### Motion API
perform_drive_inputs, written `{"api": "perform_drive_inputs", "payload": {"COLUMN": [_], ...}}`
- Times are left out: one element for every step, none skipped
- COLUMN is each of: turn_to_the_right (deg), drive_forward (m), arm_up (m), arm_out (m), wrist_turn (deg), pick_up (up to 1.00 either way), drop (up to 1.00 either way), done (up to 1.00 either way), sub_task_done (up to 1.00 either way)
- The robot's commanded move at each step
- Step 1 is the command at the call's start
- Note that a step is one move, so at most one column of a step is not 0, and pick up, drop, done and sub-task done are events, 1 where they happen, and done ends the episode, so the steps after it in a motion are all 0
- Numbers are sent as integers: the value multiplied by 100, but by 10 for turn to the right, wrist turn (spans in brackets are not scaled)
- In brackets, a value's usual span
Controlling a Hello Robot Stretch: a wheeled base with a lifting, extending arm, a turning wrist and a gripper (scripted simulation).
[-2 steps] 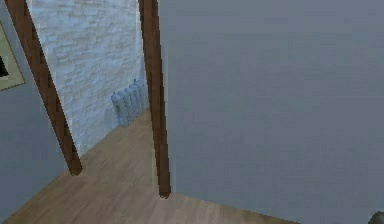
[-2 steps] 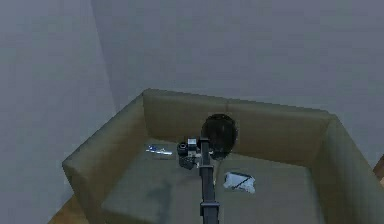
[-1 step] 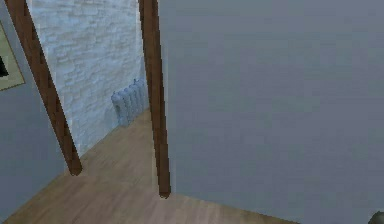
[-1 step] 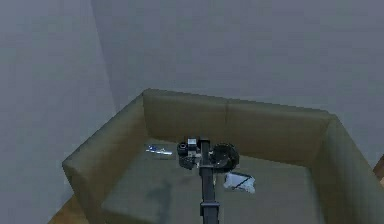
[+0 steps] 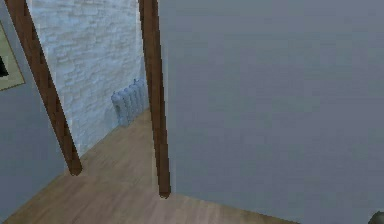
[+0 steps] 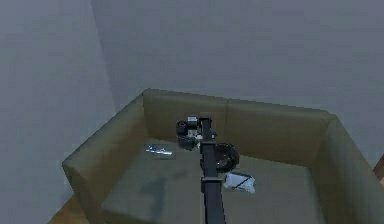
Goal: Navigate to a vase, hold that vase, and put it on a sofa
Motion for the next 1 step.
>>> {"api": "perform_drive_inputs", "payload": {"turn_to_the_right": [0], "drive_forward": [0], "arm_up": [0], "arm_out": [-8], "wrist_turn": [0], "pick_up": [0], "drop": [0], "done": [0], "sub_task_done": [0]}}
